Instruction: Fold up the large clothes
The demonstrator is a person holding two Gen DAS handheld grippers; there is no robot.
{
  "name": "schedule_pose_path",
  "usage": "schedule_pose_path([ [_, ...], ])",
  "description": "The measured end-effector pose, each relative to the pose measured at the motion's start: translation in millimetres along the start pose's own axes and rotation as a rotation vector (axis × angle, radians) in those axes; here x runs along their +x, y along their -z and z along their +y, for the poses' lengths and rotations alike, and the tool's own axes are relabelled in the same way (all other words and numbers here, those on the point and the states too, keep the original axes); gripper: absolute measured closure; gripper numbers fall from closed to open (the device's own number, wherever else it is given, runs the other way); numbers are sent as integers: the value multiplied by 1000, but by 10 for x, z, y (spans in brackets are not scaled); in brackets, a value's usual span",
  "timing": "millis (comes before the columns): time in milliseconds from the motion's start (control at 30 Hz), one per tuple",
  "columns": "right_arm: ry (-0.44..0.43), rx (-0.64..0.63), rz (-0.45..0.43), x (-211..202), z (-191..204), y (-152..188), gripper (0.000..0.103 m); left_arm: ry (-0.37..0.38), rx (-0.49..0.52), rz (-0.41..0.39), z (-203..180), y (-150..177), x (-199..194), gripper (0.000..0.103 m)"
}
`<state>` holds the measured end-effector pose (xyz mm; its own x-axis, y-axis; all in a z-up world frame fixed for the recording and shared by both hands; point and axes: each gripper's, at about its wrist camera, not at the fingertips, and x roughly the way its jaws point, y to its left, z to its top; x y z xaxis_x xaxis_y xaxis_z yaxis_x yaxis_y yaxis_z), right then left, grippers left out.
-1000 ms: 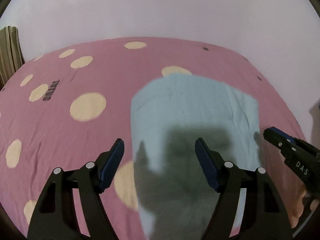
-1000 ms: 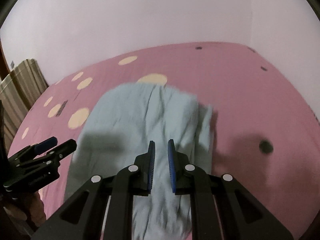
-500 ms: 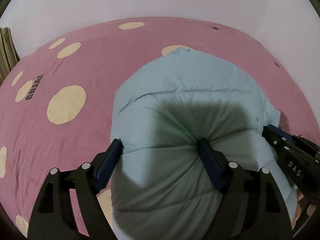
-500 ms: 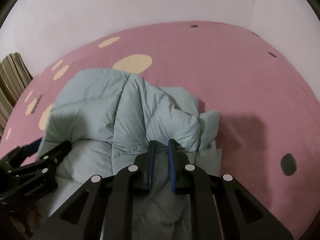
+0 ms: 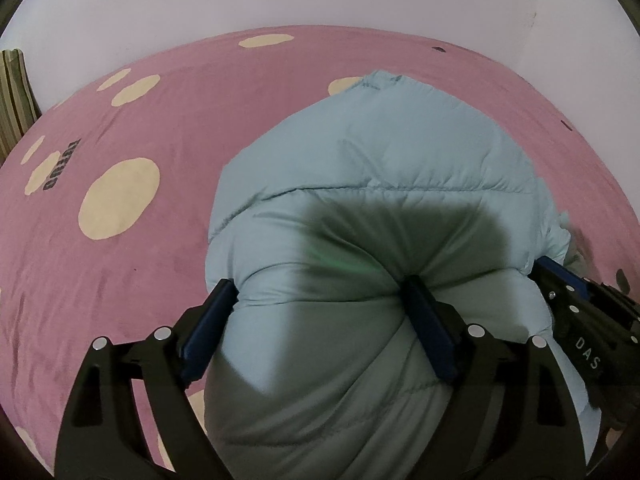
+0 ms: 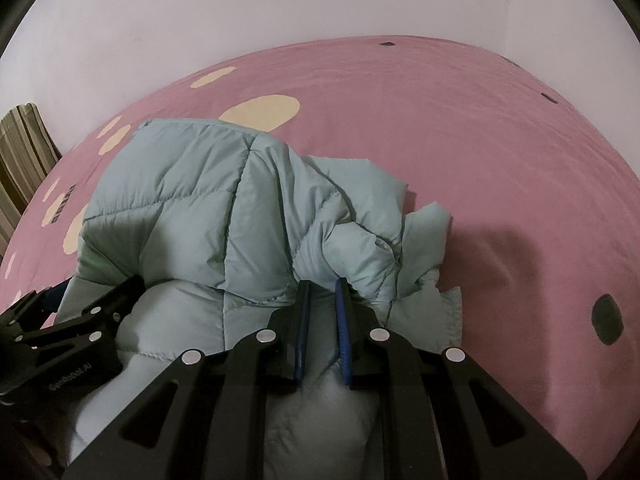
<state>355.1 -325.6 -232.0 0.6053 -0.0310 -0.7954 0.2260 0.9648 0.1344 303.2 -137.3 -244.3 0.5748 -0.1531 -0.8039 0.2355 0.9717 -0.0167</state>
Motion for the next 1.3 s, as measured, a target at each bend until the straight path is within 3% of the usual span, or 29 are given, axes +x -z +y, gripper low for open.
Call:
schedule_pose_path([
  [633,12,-6,-14,-4,-1,38,90,-22,11,8,-21,-6,-37,17],
  [900,28,-10,-22,-145,34,29,89,19,-35,46,74,-86,-148,17],
  [967,27,-5,-26,-223,48,24,83,23,-44,46,92,-85,-207,17],
  [1133,10,29,-64,-498,22,16,50,59,-127,52,233,-71,-387,17],
  [1300,-18,99,-102,-765,-120,32,45,113,-271,42,492,-9,-594,17],
])
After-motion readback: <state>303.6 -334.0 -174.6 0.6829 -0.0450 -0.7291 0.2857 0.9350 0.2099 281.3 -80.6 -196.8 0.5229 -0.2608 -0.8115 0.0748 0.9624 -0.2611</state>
